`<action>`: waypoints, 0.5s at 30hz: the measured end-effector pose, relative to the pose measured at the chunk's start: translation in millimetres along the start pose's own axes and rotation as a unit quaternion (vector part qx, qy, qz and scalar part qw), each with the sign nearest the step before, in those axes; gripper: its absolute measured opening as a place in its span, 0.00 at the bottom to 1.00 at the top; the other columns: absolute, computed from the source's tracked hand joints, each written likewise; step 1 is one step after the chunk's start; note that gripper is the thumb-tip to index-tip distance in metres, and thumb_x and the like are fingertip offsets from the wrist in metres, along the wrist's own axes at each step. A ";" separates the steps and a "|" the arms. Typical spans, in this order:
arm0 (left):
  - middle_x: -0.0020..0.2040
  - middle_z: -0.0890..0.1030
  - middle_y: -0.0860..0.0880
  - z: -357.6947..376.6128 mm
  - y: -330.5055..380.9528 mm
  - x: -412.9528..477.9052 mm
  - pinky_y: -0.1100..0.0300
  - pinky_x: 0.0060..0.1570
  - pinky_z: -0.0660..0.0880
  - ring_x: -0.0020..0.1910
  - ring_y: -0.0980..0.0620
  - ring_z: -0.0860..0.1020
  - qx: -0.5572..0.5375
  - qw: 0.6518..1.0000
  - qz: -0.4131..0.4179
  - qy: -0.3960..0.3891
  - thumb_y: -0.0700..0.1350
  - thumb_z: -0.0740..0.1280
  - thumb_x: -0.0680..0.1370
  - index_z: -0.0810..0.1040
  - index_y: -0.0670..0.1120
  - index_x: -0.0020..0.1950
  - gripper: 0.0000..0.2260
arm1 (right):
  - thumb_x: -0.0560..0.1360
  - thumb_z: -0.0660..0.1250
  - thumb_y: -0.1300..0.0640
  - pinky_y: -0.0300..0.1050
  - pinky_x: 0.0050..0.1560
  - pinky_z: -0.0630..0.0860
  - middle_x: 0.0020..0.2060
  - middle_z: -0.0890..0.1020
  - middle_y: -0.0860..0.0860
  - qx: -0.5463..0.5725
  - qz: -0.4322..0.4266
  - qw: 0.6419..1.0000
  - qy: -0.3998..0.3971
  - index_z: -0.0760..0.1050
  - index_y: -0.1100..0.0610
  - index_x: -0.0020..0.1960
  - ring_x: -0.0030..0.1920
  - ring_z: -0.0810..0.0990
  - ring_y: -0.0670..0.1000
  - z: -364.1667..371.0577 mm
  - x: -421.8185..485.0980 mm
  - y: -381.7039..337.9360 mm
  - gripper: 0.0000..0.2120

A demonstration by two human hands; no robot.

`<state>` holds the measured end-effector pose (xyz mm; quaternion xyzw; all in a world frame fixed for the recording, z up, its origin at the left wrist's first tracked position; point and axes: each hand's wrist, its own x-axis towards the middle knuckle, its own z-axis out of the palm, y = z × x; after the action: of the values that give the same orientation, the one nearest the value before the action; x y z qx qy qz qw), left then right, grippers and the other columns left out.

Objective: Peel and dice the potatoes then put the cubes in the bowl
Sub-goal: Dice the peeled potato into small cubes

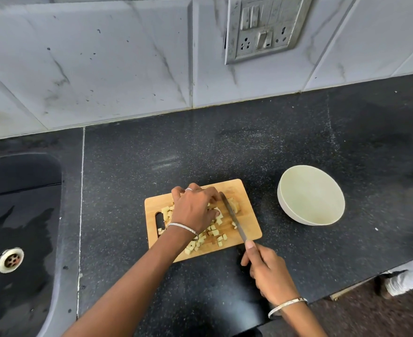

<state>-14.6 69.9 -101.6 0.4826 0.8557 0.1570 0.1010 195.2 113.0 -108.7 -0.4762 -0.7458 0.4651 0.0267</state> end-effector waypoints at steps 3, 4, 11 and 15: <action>0.48 0.81 0.60 -1.1 -0.2 2.7 0.49 0.55 0.56 0.56 0.54 0.69 0.050 0.998 0.036 -0.018 0.54 0.68 0.76 0.80 0.59 0.54 0.08 | 0.81 0.52 0.40 0.45 0.34 0.70 0.24 0.77 0.39 -0.028 -0.023 0.999 0.009 0.76 0.52 0.34 0.25 0.73 0.42 -3.1 2.0 -0.3 0.25; 0.48 0.81 0.60 -1.4 -0.6 3.3 0.49 0.55 0.56 0.55 0.54 0.69 0.056 0.997 0.046 -0.025 0.54 0.68 0.76 0.80 0.58 0.53 0.07 | 0.81 0.52 0.40 0.46 0.35 0.72 0.24 0.77 0.38 -0.038 -0.030 0.999 0.012 0.76 0.51 0.34 0.27 0.74 0.43 -3.8 3.0 -0.5 0.25; 0.41 0.80 0.60 -3.8 -4.1 -0.1 0.55 0.50 0.53 0.51 0.56 0.72 -0.001 0.998 0.058 0.012 0.50 0.66 0.77 0.76 0.55 0.46 0.00 | 0.77 0.48 0.34 0.49 0.38 0.75 0.24 0.77 0.45 -0.053 -0.042 0.998 0.020 0.75 0.49 0.35 0.27 0.76 0.45 -2.1 1.2 -2.9 0.27; 0.40 0.80 0.61 -9.7 -12.4 -1.8 0.54 0.50 0.55 0.51 0.58 0.72 -0.038 0.998 0.031 0.043 0.56 0.70 0.74 0.78 0.58 0.47 0.05 | 0.78 0.48 0.35 0.48 0.38 0.76 0.25 0.78 0.45 -0.071 -0.043 0.996 0.021 0.76 0.49 0.36 0.28 0.77 0.44 -1.5 0.1 -3.5 0.26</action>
<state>-26.7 60.6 -97.0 0.4971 0.8375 0.2133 0.0775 193.4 113.6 -105.3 -0.4543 -0.7959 0.3992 0.0287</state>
